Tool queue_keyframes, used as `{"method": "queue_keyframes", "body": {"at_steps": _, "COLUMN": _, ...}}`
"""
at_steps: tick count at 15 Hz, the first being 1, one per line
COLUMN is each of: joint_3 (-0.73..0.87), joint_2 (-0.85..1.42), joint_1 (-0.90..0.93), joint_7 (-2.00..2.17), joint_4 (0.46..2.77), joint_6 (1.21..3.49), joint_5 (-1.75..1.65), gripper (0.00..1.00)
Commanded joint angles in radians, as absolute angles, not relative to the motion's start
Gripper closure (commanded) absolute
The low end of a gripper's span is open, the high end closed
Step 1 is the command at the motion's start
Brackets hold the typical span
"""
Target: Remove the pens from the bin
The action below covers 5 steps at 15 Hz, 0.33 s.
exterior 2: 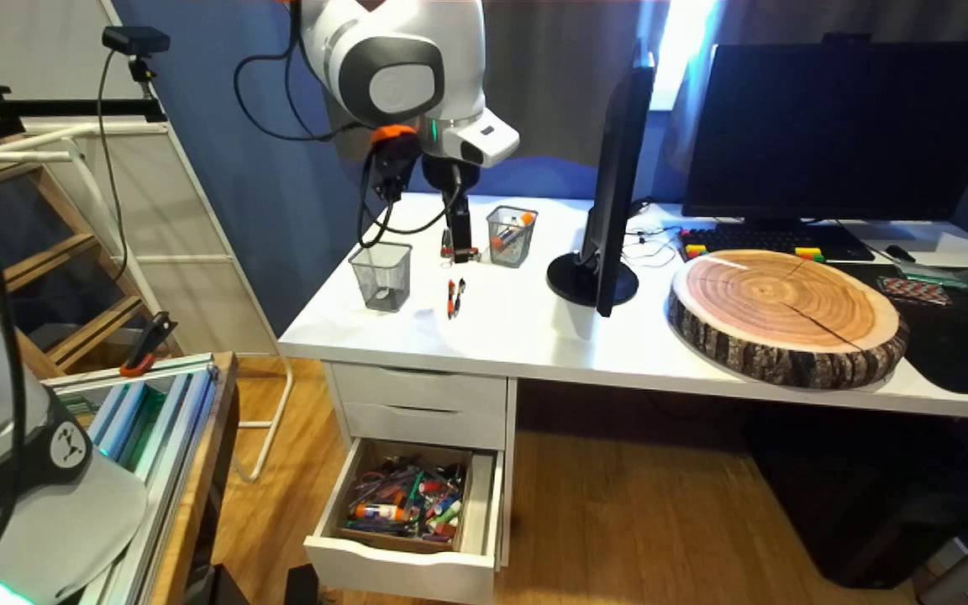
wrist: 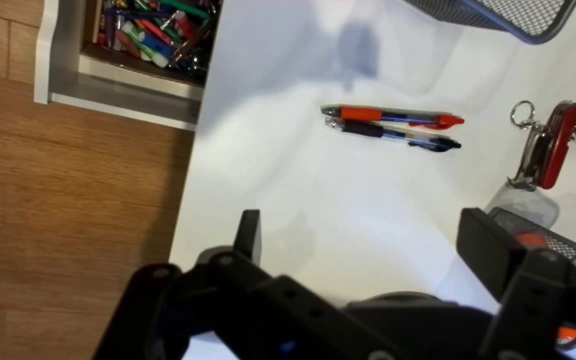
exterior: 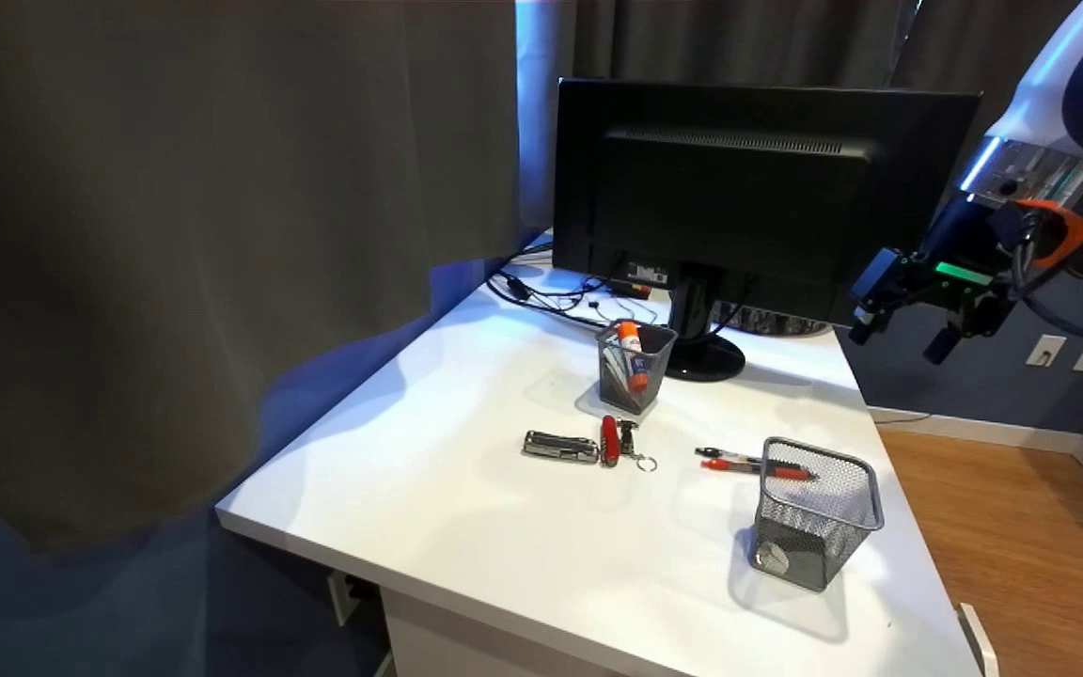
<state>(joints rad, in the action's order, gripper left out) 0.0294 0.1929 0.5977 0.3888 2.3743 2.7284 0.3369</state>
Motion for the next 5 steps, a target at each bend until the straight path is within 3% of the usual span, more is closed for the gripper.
{"method": "queue_keyframes", "body": {"at_steps": 1, "joint_3": -0.076, "joint_2": 0.182, "joint_1": 0.487, "joint_7": 0.43, "joint_4": 2.374, "joint_6": 2.716, "joint_5": 0.267, "gripper": 0.0}}
{"method": "queue_keyframes", "body": {"at_steps": 5, "joint_3": -0.099, "joint_2": 0.17, "joint_1": 0.46, "joint_7": 0.444, "joint_4": 2.373, "joint_6": 2.699, "joint_5": 0.231, "gripper": 0.0}}
